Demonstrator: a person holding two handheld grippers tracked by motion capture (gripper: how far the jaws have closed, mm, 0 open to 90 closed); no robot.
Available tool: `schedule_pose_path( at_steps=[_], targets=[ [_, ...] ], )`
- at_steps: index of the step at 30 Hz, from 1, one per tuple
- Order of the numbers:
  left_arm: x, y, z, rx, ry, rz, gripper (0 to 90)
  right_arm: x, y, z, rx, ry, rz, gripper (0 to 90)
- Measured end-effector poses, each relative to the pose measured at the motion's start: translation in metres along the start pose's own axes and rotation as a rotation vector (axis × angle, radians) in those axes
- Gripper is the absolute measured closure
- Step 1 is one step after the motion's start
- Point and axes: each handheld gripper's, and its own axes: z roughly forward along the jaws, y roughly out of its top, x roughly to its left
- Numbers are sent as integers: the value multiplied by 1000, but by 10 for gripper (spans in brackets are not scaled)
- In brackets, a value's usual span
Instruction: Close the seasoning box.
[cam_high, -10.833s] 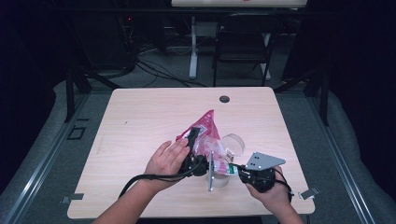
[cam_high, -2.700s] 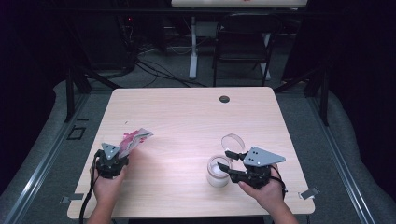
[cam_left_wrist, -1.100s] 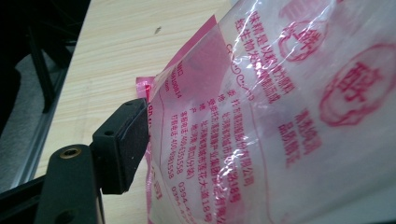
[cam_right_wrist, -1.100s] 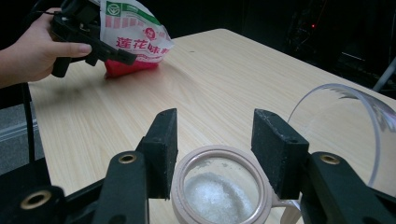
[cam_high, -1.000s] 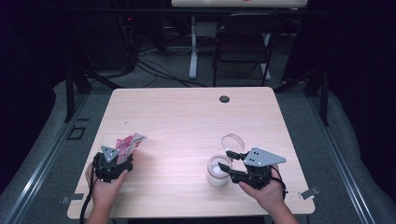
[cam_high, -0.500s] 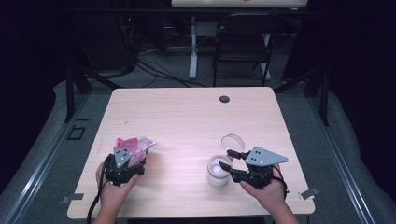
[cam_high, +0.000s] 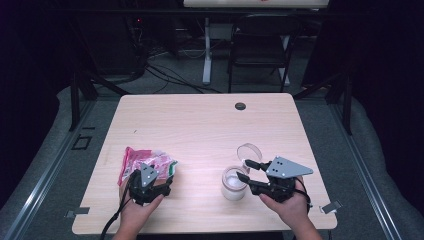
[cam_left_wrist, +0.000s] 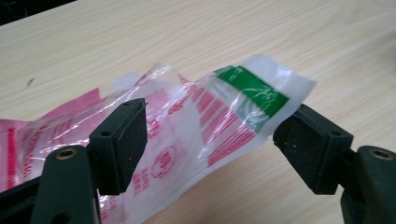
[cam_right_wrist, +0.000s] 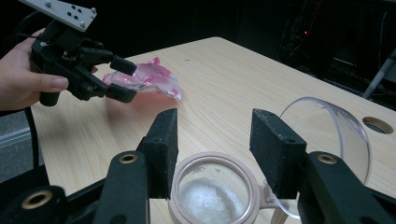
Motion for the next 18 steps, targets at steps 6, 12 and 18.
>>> schedule_pose_path(
  at_steps=[6,12,18],
  targets=[
    [-6,1,0,-3,-25,2,276,-3,1,-4,-5,-11,9,584],
    [-12,3,0,-5,-43,15,290,-5,2,-8,2,-17,12,652],
    [-20,4,0,-6,-65,30,302,-6,5,-13,5,-38,4,750]
  ],
)
